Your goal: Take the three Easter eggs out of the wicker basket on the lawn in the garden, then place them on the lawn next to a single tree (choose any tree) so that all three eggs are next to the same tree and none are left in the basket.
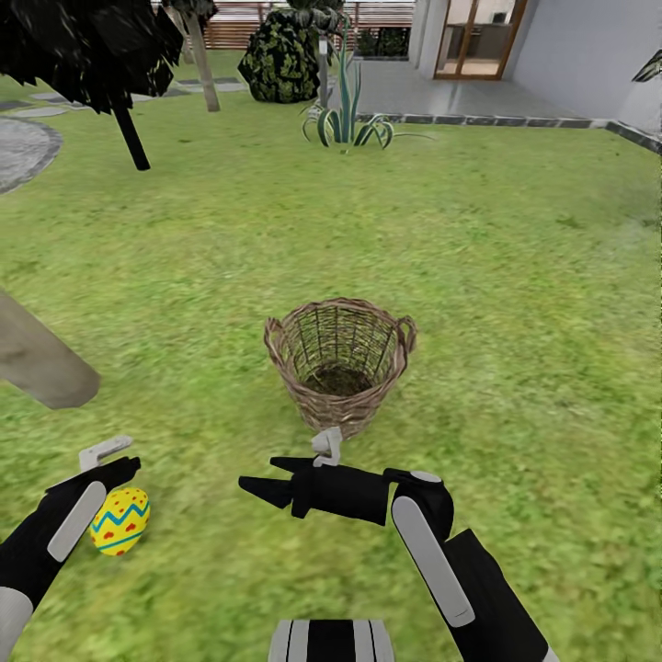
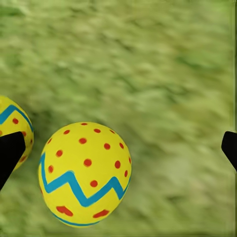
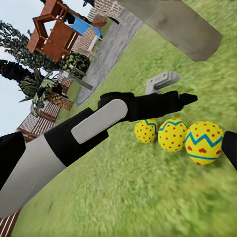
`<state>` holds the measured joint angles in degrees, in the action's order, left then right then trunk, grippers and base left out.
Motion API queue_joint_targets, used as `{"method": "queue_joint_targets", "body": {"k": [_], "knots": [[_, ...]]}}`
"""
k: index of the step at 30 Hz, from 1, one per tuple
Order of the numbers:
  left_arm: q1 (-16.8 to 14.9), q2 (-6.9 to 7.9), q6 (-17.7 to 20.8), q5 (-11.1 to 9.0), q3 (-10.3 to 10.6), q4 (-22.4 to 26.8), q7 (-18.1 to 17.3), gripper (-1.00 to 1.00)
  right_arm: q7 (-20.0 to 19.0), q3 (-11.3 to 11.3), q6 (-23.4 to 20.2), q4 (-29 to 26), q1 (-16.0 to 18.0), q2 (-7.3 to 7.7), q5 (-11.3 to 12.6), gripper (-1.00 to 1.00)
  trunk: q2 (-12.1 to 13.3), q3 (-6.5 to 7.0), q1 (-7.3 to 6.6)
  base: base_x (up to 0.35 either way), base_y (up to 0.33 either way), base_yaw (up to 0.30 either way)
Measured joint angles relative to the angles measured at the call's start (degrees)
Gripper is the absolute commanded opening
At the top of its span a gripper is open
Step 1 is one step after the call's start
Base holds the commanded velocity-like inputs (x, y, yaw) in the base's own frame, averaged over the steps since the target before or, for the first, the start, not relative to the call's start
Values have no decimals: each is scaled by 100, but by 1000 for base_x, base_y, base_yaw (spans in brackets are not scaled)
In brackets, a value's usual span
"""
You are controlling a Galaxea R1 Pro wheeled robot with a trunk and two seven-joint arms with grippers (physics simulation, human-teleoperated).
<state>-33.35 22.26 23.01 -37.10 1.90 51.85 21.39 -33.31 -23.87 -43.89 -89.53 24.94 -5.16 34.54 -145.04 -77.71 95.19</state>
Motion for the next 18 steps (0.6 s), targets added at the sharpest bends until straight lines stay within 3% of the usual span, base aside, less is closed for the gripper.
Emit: {"method": "queue_joint_targets", "body": {"k": [18], "knots": [[-1,0,-2,3,1,-2,-9,100,0,0,-1,-1,0,0,0,100,24,399,-43,-305,0,0]]}}
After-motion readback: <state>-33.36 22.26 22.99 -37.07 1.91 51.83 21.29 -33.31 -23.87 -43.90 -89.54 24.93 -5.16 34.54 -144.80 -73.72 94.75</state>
